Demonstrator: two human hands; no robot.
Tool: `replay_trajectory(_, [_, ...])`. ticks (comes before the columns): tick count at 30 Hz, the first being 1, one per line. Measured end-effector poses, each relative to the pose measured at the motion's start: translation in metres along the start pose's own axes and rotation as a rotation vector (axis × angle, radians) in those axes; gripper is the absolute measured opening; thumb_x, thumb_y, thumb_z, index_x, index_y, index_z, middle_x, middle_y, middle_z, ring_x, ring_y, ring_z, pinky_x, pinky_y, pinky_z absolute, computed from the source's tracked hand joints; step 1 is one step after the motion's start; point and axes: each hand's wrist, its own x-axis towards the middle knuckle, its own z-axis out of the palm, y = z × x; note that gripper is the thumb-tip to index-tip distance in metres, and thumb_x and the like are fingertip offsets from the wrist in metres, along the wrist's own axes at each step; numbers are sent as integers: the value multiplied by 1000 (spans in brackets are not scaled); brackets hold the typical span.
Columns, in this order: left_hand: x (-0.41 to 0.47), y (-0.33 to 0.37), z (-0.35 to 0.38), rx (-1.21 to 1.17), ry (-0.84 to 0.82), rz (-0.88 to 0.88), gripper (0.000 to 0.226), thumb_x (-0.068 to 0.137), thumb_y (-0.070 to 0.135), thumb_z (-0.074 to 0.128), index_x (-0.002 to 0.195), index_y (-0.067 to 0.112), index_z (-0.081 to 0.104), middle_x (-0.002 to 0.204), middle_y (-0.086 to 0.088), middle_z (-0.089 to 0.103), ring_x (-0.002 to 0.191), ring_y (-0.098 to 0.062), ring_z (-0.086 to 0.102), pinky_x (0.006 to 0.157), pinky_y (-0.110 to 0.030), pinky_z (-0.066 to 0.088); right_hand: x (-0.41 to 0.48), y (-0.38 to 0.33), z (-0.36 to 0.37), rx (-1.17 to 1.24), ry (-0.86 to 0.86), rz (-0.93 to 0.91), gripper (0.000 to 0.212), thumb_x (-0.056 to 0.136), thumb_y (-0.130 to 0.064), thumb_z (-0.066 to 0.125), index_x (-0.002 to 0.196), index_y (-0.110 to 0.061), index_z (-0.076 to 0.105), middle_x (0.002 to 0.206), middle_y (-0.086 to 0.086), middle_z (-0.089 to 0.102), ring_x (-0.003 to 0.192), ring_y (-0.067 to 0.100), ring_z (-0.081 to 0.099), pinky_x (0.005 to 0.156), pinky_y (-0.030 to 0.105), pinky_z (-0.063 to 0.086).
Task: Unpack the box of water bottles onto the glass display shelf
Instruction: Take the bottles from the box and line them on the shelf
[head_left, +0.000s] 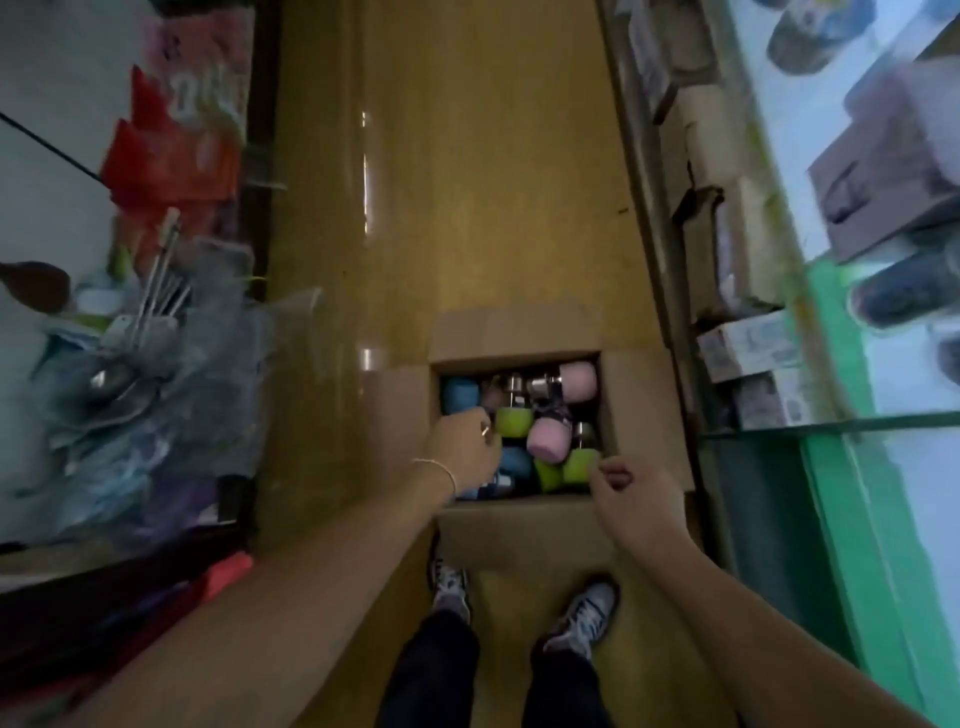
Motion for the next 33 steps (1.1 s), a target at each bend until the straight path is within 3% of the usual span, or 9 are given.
replay_trajectory(5, [43, -62, 59, 83, -91, -11, 18, 97, 24, 51, 102, 7, 55, 101, -18, 62, 94, -34, 60, 79, -43, 52, 40, 48, 78, -37, -85, 68, 26, 95, -36, 63, 111, -15, 69, 94, -2, 69, 85, 13, 57, 75, 22, 41])
replay_trajectory(8, [70, -94, 90, 136, -110, -1, 42, 97, 25, 54, 134, 5, 48, 121, -17, 60, 108, -33, 59, 87, -37, 50, 63, 68, 123, -49, -137, 82, 28, 96, -35, 62, 115, -15, 68, 90, -6, 63, 85, 11, 55, 74, 22, 39])
replay_trajectory(10, [88, -113, 108, 199, -149, 12, 51, 96, 24, 55, 142, 6, 41, 128, -17, 57, 114, -32, 56, 89, -36, 48, 79, 76, 150, -62, -178, 87, 30, 96, -36, 61, 118, -16, 67, 90, -8, 60, 85, 10, 52, 76, 22, 39])
replay_trajectory(16, [148, -157, 152, 378, -204, 48, 53, 90, 24, 60, 139, 10, 43, 134, -16, 45, 116, -35, 49, 92, -37, 44, 129, 91, 219, -32, -215, 118, 36, 96, -35, 63, 124, -13, 64, 111, 2, 70, 102, 18, 61, 80, 21, 39])
replay_trajectory(22, [196, -188, 183, 596, -189, 180, 74, 87, 31, 63, 146, 7, 26, 141, -16, 37, 125, -35, 40, 98, -41, 39, 186, 115, 269, -29, -202, 149, 34, 93, -32, 67, 117, -9, 67, 88, 0, 64, 101, 22, 64, 82, 23, 42])
replay_trajectory(24, [210, -195, 193, 627, -228, 179, 77, 83, 31, 68, 146, 11, 29, 143, -15, 35, 127, -34, 38, 101, -42, 38, 204, 121, 282, -65, -222, 165, 32, 93, -33, 67, 112, -7, 67, 93, 5, 69, 101, 25, 64, 83, 26, 44])
replay_trajectory(27, [226, -204, 204, 675, -280, 178, 83, 78, 30, 73, 147, 16, 28, 147, -15, 30, 128, -35, 37, 103, -42, 37, 230, 126, 299, -102, -286, 226, 32, 92, -39, 65, 85, -8, 65, 85, 10, 65, 88, 29, 62, 71, 30, 44])
replay_trajectory(29, [233, -210, 211, 717, -300, 168, 88, 76, 30, 74, 148, 17, 24, 148, -15, 28, 128, -35, 37, 102, -42, 36, 243, 129, 311, -12, -315, 304, 34, 87, -41, 68, 86, -7, 63, 85, 12, 61, 85, 29, 62, 68, 36, 48])
replay_trajectory(33, [244, -213, 223, 732, -334, 144, 95, 73, 35, 77, 149, 17, 23, 148, -16, 27, 130, -34, 36, 105, -43, 36, 257, 136, 336, 162, -361, 421, 29, 84, -35, 73, 93, -11, 60, 103, 14, 67, 95, 32, 67, 87, 48, 58])
